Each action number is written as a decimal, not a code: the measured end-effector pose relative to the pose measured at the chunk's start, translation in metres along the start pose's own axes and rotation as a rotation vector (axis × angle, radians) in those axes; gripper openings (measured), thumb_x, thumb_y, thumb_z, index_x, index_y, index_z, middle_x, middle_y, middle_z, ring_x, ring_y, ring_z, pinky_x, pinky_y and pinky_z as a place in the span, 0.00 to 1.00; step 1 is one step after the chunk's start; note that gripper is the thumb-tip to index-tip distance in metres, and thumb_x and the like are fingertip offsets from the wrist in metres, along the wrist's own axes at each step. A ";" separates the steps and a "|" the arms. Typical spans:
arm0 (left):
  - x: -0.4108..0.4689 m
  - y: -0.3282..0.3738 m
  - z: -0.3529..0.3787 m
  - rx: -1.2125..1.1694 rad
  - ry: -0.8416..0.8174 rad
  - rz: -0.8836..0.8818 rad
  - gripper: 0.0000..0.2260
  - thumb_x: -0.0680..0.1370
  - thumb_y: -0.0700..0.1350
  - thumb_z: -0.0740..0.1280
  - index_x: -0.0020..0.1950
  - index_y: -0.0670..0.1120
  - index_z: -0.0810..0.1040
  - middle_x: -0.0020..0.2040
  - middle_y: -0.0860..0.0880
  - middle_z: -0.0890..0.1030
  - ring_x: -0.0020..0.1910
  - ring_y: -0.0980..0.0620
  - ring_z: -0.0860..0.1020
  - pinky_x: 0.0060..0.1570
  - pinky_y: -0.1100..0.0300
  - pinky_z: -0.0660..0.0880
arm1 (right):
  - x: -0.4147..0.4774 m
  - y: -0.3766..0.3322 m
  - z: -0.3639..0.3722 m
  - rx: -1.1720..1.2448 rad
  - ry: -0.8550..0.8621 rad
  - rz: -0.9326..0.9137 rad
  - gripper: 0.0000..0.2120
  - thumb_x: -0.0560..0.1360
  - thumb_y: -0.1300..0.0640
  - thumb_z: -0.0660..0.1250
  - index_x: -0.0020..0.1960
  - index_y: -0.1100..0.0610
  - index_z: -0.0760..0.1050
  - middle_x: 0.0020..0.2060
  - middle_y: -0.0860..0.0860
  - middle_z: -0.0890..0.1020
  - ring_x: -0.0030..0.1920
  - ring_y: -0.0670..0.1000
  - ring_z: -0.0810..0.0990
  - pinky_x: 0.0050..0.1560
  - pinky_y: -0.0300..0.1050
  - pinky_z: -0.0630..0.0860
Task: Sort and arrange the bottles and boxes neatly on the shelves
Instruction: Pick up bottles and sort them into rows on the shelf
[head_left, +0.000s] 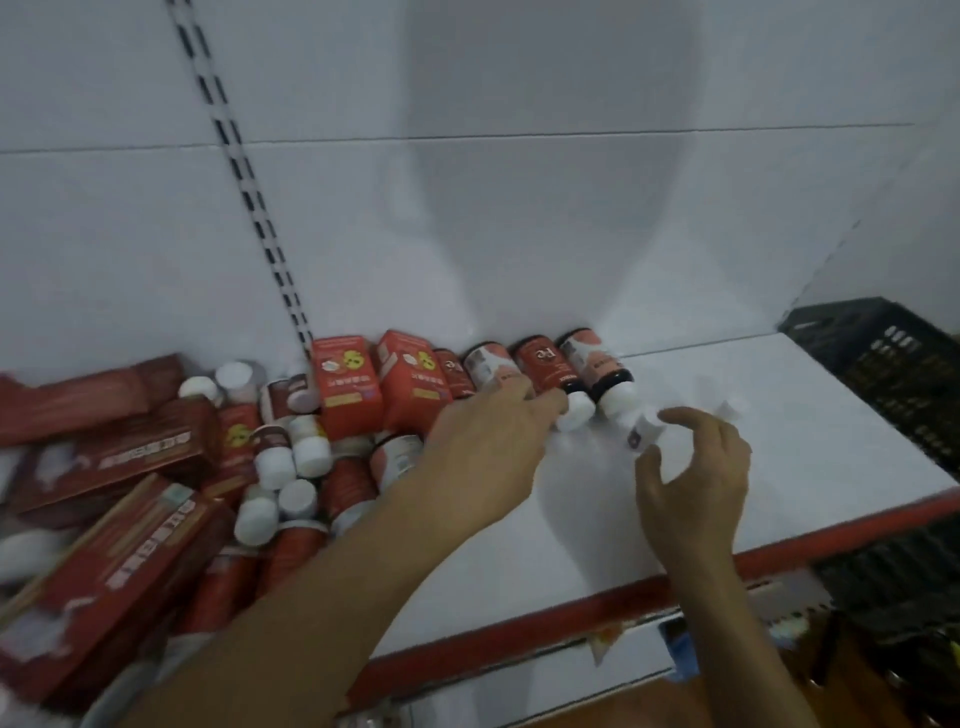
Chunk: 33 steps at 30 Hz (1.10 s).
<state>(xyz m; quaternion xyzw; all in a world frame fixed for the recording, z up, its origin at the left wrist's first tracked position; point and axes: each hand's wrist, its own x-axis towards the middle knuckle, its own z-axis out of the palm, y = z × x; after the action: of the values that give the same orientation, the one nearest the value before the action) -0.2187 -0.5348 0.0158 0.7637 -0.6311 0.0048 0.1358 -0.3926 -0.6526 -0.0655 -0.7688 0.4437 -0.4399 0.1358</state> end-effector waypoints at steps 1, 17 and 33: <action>-0.011 -0.021 -0.014 0.014 0.016 -0.052 0.20 0.80 0.46 0.67 0.70 0.57 0.69 0.63 0.53 0.73 0.59 0.49 0.75 0.47 0.53 0.75 | -0.002 -0.022 0.011 0.052 -0.026 -0.034 0.17 0.72 0.66 0.73 0.59 0.57 0.77 0.55 0.55 0.80 0.57 0.56 0.75 0.61 0.37 0.64; -0.126 -0.180 -0.058 0.062 -0.167 -0.340 0.18 0.71 0.64 0.69 0.54 0.57 0.71 0.49 0.59 0.75 0.53 0.54 0.74 0.55 0.50 0.65 | -0.039 -0.217 0.128 0.092 -0.852 -0.713 0.30 0.68 0.66 0.64 0.68 0.49 0.70 0.70 0.42 0.71 0.81 0.51 0.45 0.75 0.69 0.43; -0.123 -0.198 -0.062 -0.285 0.169 -0.505 0.12 0.78 0.49 0.64 0.61 0.54 0.75 0.56 0.51 0.69 0.52 0.51 0.75 0.51 0.52 0.75 | -0.040 -0.221 0.129 0.199 -0.777 -0.721 0.16 0.71 0.65 0.68 0.53 0.48 0.79 0.63 0.48 0.73 0.77 0.55 0.58 0.70 0.75 0.52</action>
<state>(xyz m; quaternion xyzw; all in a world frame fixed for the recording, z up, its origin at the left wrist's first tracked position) -0.0423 -0.3703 0.0133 0.8666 -0.4021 -0.0543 0.2906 -0.1743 -0.5178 -0.0297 -0.9619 0.0248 -0.1819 0.2026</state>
